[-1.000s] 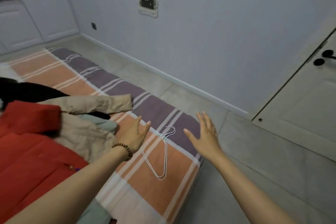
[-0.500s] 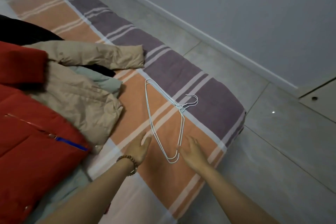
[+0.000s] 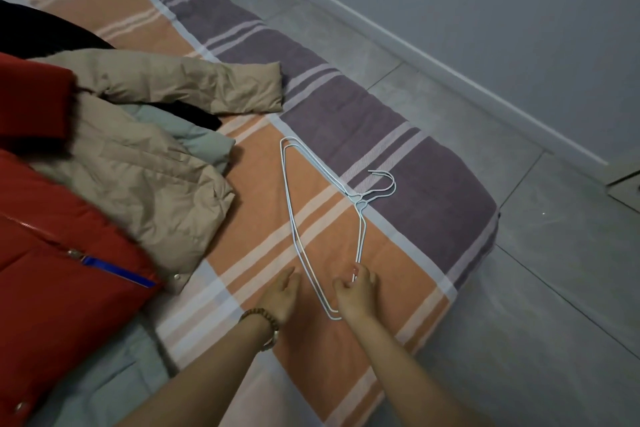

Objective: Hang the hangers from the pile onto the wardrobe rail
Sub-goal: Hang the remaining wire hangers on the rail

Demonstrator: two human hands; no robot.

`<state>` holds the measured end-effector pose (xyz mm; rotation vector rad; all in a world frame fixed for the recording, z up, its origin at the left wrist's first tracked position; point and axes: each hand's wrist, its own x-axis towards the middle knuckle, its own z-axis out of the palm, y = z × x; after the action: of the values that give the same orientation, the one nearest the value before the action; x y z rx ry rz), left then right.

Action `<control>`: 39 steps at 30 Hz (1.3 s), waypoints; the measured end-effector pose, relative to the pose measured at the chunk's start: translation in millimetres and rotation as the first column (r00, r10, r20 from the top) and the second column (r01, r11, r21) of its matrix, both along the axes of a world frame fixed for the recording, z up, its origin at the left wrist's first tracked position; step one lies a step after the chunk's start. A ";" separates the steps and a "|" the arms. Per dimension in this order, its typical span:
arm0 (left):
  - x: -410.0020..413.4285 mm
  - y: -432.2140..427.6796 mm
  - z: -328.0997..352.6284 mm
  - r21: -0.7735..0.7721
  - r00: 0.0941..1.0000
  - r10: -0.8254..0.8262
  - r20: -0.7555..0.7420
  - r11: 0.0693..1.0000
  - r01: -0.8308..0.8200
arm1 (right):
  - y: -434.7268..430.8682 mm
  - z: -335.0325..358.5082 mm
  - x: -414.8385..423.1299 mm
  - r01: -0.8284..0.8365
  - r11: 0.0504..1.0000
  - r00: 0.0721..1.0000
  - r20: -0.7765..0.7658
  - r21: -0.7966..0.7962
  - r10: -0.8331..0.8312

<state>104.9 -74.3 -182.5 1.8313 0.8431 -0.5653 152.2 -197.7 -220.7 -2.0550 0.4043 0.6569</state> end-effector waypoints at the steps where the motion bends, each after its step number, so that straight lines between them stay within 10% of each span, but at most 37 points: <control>1: 0.6 -0.5 0.0 -0.013 1.000 0.014 -0.009 1.000 -0.014 | 1.3 -0.8 -1.1 0.020 1.000 1.000 0.000 -0.010 -0.020; 11: 4.0 -18.4 -6.1 -0.226 0.971 0.203 -0.128 0.947 -0.228 | -5.6 -17.6 0.9 0.234 0.966 0.970 -0.091 0.114 -0.224; 17: -7.7 -17.5 -9.8 -0.402 0.860 0.458 -0.223 0.761 -0.509 | -26.0 -12.3 -7.4 0.024 0.998 0.998 0.060 0.053 -0.028; 27: -17.4 -22.9 6.3 -0.362 0.838 0.544 -0.048 0.772 -0.522 | -27.5 15.7 -11.0 0.112 0.920 0.993 -0.082 0.377 -0.087; 35: -25.6 -28.7 16.4 -0.391 0.849 0.527 -0.040 0.774 -0.499 | -33.3 33.2 -7.9 -0.314 0.934 0.923 0.177 -0.169 0.342; 39: -24.5 -31.2 24.8 -0.416 0.853 0.520 -0.037 0.769 -0.486 | -40.5 40.5 -11.7 -0.232 0.971 0.939 0.249 -0.050 0.237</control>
<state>80.4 -105.5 -157.6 1.1616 1.0255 -0.2859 140.5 -238.2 -180.2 -2.1923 0.0162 0.5204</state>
